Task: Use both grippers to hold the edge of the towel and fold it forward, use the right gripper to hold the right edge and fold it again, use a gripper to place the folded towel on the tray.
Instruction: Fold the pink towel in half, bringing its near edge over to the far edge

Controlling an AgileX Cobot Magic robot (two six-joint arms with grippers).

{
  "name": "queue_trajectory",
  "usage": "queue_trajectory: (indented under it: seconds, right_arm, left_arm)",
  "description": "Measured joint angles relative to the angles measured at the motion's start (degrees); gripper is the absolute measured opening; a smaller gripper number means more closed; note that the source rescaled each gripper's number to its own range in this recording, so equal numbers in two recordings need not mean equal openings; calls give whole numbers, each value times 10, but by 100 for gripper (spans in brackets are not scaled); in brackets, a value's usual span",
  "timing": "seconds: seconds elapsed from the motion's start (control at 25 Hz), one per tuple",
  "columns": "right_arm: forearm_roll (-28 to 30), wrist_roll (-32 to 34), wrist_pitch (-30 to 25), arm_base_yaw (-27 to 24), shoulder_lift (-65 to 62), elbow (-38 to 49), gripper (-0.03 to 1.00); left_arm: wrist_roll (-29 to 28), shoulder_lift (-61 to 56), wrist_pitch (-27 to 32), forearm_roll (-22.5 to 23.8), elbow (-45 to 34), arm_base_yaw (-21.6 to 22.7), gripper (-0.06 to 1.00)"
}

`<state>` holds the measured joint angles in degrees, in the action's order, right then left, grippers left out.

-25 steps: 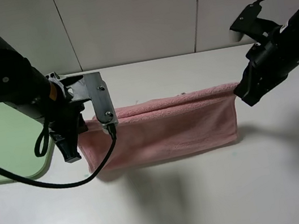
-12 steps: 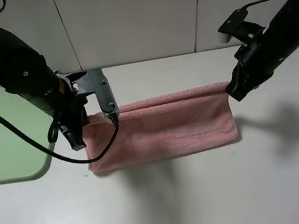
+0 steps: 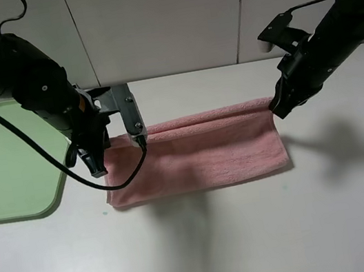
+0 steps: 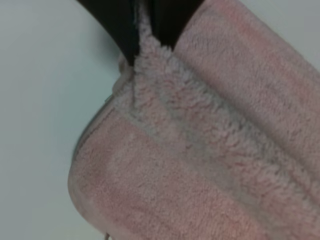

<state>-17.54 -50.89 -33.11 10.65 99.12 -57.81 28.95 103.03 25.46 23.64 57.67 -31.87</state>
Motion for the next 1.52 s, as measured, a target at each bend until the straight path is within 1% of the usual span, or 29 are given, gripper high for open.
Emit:
queue_trajectory:
  seconds: [0.16, 0.68, 0.72, 0.76, 0.8, 0.84, 0.88, 0.96, 1.0, 1.04, 1.08, 1.16, 1.28, 1.52]
  right_arm:
    - [3, 0, 13, 0, 4, 0, 0]
    - [5, 0, 15, 0, 4, 0, 0]
    - [5, 0, 15, 0, 4, 0, 3]
    - [5, 0, 15, 0, 4, 0, 8]
    - [6, 0, 18, 0, 4, 0, 19]
    - [7, 0, 23, -1, 4, 0, 34]
    - [9, 0, 33, -2, 4, 0, 51]
    - [10, 0, 55, -2, 4, 0, 81]
    - [11, 0, 67, -2, 4, 0, 89]
    - [11, 0, 79, -2, 4, 0, 93]
    - [11, 0, 88, -2, 4, 0, 96]
    - [11, 0, 101, -2, 4, 0, 99]
    - [11, 0, 103, -2, 4, 0, 100]
    - [12, 0, 103, -2, 4, 0, 100]
  left_arm:
    - [0, 8, -1, 3, 9, 0, 0]
    - [0, 9, -5, 5, 13, 0, 0]
    - [0, 9, -6, 5, 13, 0, 1]
    - [0, 9, -6, 5, 13, 1, 4]
    - [0, 9, -6, 6, 13, 1, 7]
    - [0, 9, -6, 7, 13, 2, 15]
    - [0, 9, -2, 9, 13, 4, 25]
    - [0, 9, -6, 12, 13, 7, 52]
    - [-1, 9, -15, 13, 13, 7, 68]
    - [-1, 9, -30, 13, 13, 7, 80]
    - [-2, 9, -47, 13, 13, 7, 88]
    - [-2, 9, -68, 13, 13, 7, 95]
    - [-2, 9, -79, 13, 13, 7, 98]
    - [-2, 9, -80, 14, 13, 7, 100]
